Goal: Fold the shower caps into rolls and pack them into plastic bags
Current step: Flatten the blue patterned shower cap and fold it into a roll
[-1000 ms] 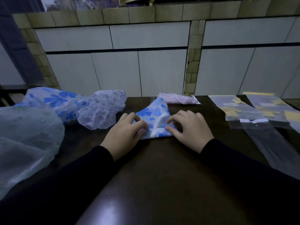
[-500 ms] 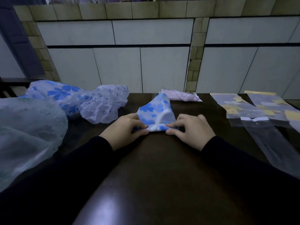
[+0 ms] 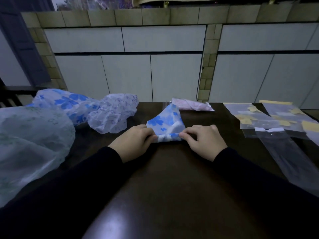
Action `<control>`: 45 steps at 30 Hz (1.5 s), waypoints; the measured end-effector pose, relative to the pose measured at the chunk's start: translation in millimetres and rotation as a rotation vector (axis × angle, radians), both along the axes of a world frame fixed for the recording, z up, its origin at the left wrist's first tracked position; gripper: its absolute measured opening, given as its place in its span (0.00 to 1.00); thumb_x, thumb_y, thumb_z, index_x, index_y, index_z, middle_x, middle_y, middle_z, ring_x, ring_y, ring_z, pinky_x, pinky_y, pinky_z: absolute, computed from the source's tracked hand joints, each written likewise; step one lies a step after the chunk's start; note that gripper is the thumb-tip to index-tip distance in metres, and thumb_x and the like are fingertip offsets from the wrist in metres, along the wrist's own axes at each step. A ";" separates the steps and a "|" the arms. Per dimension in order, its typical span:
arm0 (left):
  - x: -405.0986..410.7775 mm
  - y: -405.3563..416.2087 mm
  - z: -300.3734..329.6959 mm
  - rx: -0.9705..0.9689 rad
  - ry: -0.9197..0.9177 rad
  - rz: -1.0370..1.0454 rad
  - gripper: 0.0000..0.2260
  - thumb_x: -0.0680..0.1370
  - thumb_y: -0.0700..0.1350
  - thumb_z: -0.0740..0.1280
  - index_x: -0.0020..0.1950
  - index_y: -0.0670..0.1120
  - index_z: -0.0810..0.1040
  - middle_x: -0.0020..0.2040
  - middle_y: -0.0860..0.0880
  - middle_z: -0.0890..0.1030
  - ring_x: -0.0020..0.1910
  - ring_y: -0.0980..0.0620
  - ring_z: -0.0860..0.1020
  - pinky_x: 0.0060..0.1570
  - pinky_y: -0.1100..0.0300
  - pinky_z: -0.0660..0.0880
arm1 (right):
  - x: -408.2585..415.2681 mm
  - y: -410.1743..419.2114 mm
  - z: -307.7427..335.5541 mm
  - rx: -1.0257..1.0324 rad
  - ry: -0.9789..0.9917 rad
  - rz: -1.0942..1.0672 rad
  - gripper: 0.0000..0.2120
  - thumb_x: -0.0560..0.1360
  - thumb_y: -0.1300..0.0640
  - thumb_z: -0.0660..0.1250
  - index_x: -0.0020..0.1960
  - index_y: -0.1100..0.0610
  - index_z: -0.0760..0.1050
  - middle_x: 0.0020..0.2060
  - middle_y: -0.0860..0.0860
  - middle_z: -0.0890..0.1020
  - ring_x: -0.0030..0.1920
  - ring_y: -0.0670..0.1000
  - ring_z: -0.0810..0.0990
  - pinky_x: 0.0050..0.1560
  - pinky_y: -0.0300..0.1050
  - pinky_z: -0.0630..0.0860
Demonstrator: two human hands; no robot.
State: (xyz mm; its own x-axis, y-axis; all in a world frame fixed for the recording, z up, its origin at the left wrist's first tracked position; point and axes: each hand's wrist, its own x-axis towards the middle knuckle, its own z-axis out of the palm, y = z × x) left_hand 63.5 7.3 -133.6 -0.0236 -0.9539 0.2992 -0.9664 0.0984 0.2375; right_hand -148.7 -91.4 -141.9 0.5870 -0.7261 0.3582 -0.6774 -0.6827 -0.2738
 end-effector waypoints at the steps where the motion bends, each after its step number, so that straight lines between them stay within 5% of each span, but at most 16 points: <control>1: -1.1 -0.3 -0.1 0.001 -0.012 0.013 0.12 0.81 0.51 0.59 0.49 0.46 0.78 0.42 0.53 0.71 0.41 0.55 0.72 0.44 0.61 0.68 | 0.8 0.6 -0.5 0.005 0.000 -0.006 0.12 0.80 0.42 0.55 0.49 0.42 0.77 0.44 0.43 0.80 0.48 0.45 0.77 0.51 0.44 0.59; 7: -6.2 1.0 0.7 -0.018 0.052 0.039 0.07 0.81 0.50 0.59 0.53 0.50 0.75 0.48 0.51 0.78 0.47 0.50 0.77 0.47 0.56 0.72 | 2.4 0.9 -2.0 -0.019 -0.010 -0.089 0.15 0.79 0.40 0.56 0.47 0.45 0.78 0.38 0.43 0.80 0.43 0.45 0.76 0.50 0.44 0.58; 13: -10.7 -0.9 -10.5 -0.232 -0.210 0.021 0.06 0.74 0.43 0.70 0.50 0.52 0.79 0.49 0.48 0.76 0.44 0.46 0.75 0.43 0.53 0.65 | 3.1 1.1 0.7 -0.206 -0.062 -0.037 0.08 0.76 0.42 0.63 0.51 0.42 0.79 0.48 0.41 0.75 0.49 0.44 0.71 0.48 0.44 0.59; 16: -9.7 -3.2 -10.4 -0.238 -0.168 -0.042 0.06 0.75 0.41 0.66 0.50 0.49 0.81 0.46 0.48 0.77 0.42 0.45 0.75 0.41 0.54 0.69 | 4.7 2.4 1.1 -0.232 -0.010 0.031 0.08 0.78 0.46 0.62 0.51 0.43 0.80 0.50 0.41 0.80 0.49 0.46 0.73 0.49 0.45 0.59; 19: -7.8 -0.8 -11.1 -0.171 -0.051 -0.050 0.08 0.78 0.49 0.67 0.54 0.48 0.81 0.48 0.49 0.76 0.46 0.48 0.74 0.48 0.52 0.74 | 1.8 1.4 0.9 -0.196 0.069 0.007 0.13 0.78 0.41 0.58 0.56 0.41 0.78 0.54 0.39 0.79 0.51 0.45 0.73 0.52 0.47 0.59; 23: 1.5 -2.7 -6.1 -0.060 0.040 -0.021 0.15 0.75 0.56 0.69 0.57 0.50 0.82 0.46 0.53 0.72 0.46 0.56 0.71 0.47 0.65 0.67 | 0.2 -0.5 2.0 -0.069 0.116 -0.012 0.18 0.74 0.34 0.60 0.61 0.38 0.76 0.53 0.39 0.78 0.54 0.44 0.73 0.56 0.47 0.58; 32: 1.0 1.5 -3.2 -0.075 -0.037 -0.062 0.13 0.78 0.55 0.64 0.55 0.51 0.83 0.41 0.56 0.69 0.41 0.59 0.69 0.39 0.72 0.64 | -0.2 0.9 1.8 -0.102 0.085 0.006 0.14 0.77 0.38 0.60 0.58 0.39 0.78 0.51 0.40 0.79 0.53 0.43 0.74 0.54 0.45 0.60; 40: -4.6 10.7 1.9 -0.075 0.034 0.028 0.12 0.78 0.56 0.64 0.50 0.49 0.80 0.44 0.51 0.81 0.43 0.52 0.78 0.45 0.57 0.73 | -0.5 4.4 0.7 -0.083 0.050 0.058 0.09 0.79 0.44 0.58 0.46 0.46 0.74 0.44 0.43 0.79 0.49 0.46 0.76 0.49 0.43 0.59; 45: -7.0 9.9 2.6 -0.092 0.030 0.053 0.04 0.78 0.53 0.64 0.51 0.56 0.71 0.41 0.55 0.79 0.39 0.53 0.77 0.37 0.58 0.70 | 3.8 2.0 -2.2 0.026 -0.005 -0.005 0.11 0.80 0.45 0.57 0.46 0.48 0.76 0.42 0.43 0.80 0.48 0.46 0.76 0.52 0.44 0.61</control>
State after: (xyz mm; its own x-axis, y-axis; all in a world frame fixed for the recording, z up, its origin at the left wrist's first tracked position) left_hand 56.5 17.2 -131.1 0.0368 -0.9222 0.3851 -0.9635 0.0695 0.2586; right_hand -144.9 -89.4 -144.1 0.5814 -0.7381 0.3424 -0.6793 -0.6719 -0.2952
